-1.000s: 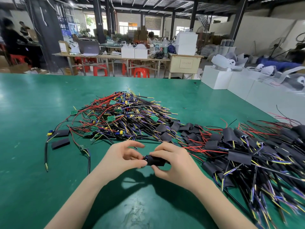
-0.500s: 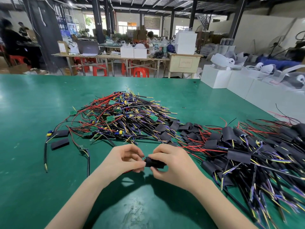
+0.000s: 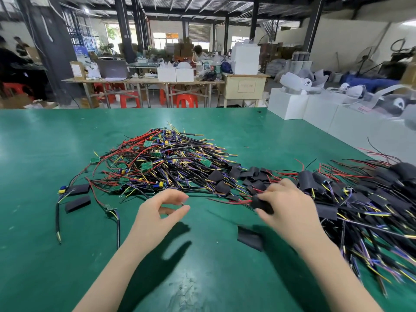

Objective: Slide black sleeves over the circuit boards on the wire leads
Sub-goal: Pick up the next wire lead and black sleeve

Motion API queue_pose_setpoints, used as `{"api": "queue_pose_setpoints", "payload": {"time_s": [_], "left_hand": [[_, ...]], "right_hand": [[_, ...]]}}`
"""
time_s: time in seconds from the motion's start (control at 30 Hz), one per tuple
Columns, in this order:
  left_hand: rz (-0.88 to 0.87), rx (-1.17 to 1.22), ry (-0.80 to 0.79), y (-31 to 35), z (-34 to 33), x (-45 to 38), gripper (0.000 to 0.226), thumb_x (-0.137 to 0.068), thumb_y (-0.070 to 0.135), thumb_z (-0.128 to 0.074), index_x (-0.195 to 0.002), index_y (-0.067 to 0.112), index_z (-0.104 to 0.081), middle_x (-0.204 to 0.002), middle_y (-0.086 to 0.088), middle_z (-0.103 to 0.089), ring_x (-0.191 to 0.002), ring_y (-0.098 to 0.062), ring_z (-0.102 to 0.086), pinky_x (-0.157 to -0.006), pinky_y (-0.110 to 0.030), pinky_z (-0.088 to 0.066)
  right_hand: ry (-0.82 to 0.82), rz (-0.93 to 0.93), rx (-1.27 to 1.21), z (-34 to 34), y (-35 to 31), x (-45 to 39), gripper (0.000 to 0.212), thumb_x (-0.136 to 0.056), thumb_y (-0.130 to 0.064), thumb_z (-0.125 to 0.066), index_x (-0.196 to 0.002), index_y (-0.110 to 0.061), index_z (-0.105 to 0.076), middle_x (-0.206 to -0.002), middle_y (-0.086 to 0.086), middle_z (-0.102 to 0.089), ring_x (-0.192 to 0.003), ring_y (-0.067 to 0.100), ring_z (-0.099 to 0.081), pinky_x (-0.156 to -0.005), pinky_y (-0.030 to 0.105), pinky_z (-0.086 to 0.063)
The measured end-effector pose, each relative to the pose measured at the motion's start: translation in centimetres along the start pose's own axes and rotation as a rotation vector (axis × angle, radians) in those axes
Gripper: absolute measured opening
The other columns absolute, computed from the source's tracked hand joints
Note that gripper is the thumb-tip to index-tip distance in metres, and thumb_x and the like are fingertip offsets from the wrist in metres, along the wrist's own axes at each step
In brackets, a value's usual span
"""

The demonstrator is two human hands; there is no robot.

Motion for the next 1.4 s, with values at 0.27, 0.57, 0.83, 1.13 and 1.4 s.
{"api": "queue_pose_setpoints", "payload": {"time_s": [0.27, 0.57, 0.83, 1.13, 1.4], "left_hand": [[-0.029, -0.073, -0.051, 1.1, -0.6, 0.7, 0.019, -0.084, 0.004, -0.071, -0.09, 0.022, -0.071, -0.09, 0.01, -0.072, -0.087, -0.006, -0.066, -0.073, -0.016, -0.05], [-0.092, -0.154, 0.052, 1.0, 0.1, 0.5, 0.02, -0.083, 0.004, -0.071, -0.092, 0.022, -0.071, -0.09, 0.014, -0.071, -0.09, -0.004, -0.063, -0.08, -0.012, -0.044], [0.428, -0.948, 0.259, -2.5, 4.0, 0.3, 0.045, -0.086, 0.024, -0.067, -0.126, 0.007, -0.052, -0.122, -0.021, -0.051, -0.113, -0.039, -0.045, -0.092, -0.046, -0.039], [0.446, -0.78, 0.327, -4.1, 5.4, -0.2, 0.032, -0.085, -0.002, -0.056, -0.116, 0.003, -0.061, -0.118, -0.022, -0.05, -0.112, -0.038, -0.043, -0.085, -0.047, -0.042], [0.39, -0.809, 0.219, -4.2, 5.7, -0.4, 0.031, -0.088, -0.003, -0.05, -0.102, 0.01, -0.075, -0.119, -0.018, -0.057, -0.109, -0.038, -0.049, -0.092, -0.043, -0.043]], "right_hand": [[-0.122, -0.232, 0.125, -2.5, 0.8, 0.5, 0.027, -0.087, -0.03, -0.057, -0.113, -0.027, -0.06, -0.115, -0.005, -0.05, -0.117, 0.018, -0.038, -0.069, 0.027, -0.046], [0.153, -0.133, -0.217, -1.8, -0.7, 1.5, 0.023, -0.078, -0.018, -0.071, -0.101, -0.018, -0.068, -0.094, 0.0, -0.06, -0.095, 0.025, -0.06, -0.06, 0.033, -0.05], [-0.012, 0.245, -0.327, -2.8, -6.0, 2.5, 0.045, -0.075, -0.061, -0.064, -0.106, -0.03, -0.066, -0.092, -0.009, -0.06, -0.087, 0.016, -0.062, -0.066, 0.028, -0.049], [-0.114, 0.016, -0.31, -2.9, -3.4, 2.4, 0.043, -0.075, -0.062, -0.061, -0.11, -0.037, -0.059, -0.093, -0.014, -0.054, -0.093, 0.008, -0.055, -0.074, 0.024, -0.042], [-0.214, -0.026, -0.296, -3.4, -2.3, 2.3, 0.034, -0.079, -0.055, -0.061, -0.101, -0.029, -0.067, -0.096, -0.009, -0.055, -0.092, 0.013, -0.055, -0.073, 0.026, -0.044]]}}
Point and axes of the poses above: each hand's wrist, its own x-axis away from the middle knuckle, its own z-axis out of the back of the hand, y = z × x, the point moved 2 cm from there along -x, towards the middle knuckle
